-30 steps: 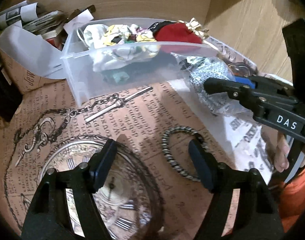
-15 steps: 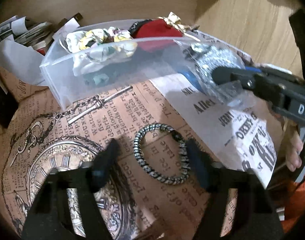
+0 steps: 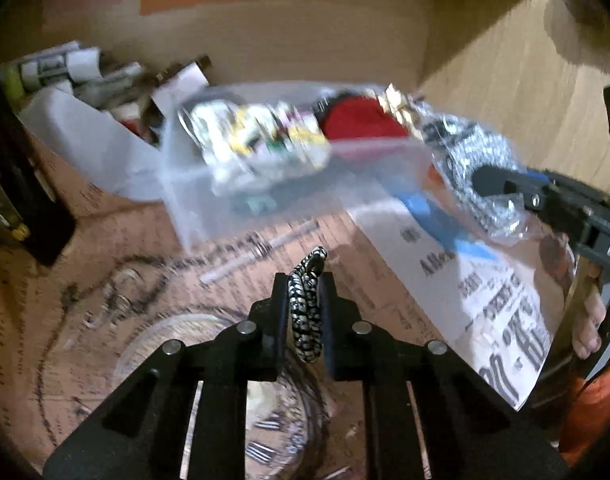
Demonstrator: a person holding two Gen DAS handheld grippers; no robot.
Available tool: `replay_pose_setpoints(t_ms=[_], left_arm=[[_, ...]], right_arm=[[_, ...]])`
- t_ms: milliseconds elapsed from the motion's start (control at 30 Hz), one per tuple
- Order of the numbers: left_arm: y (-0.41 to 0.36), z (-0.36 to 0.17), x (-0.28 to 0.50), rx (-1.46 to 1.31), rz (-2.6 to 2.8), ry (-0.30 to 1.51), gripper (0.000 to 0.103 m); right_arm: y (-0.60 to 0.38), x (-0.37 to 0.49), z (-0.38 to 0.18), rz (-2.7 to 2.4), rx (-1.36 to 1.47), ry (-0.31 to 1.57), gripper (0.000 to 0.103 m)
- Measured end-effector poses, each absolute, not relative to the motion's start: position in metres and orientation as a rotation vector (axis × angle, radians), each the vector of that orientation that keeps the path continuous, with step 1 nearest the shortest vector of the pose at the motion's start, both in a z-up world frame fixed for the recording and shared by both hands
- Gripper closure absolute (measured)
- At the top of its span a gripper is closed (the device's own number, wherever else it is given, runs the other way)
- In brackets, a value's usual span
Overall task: Organize soft objects
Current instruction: 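Lower the hair tie and bagged glove into the clear box and open both tools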
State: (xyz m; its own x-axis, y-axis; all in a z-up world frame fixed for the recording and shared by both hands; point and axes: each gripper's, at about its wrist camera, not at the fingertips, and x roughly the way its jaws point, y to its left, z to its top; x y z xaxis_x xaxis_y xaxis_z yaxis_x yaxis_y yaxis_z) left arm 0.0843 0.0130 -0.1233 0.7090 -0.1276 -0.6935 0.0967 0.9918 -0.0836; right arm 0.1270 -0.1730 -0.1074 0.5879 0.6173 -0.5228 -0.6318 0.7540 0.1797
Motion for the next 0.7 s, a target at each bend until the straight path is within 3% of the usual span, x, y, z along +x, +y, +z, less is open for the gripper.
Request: replay_pose_setpoints(t_ms=[400, 700], left_arm=[[0.036, -0.061, 0.108, -0.046, -0.039, 0.593, 0.089], [0.052, -0.065, 0.152, -0.037, 0.028, 0.603, 0.088]], right_arm=[[-0.158, 0.148, -0.068, 0.732, -0.033, 0.483, 0.078], [-0.124, 0.187, -0.072, 0.734, -0.087, 0.523, 0.077]])
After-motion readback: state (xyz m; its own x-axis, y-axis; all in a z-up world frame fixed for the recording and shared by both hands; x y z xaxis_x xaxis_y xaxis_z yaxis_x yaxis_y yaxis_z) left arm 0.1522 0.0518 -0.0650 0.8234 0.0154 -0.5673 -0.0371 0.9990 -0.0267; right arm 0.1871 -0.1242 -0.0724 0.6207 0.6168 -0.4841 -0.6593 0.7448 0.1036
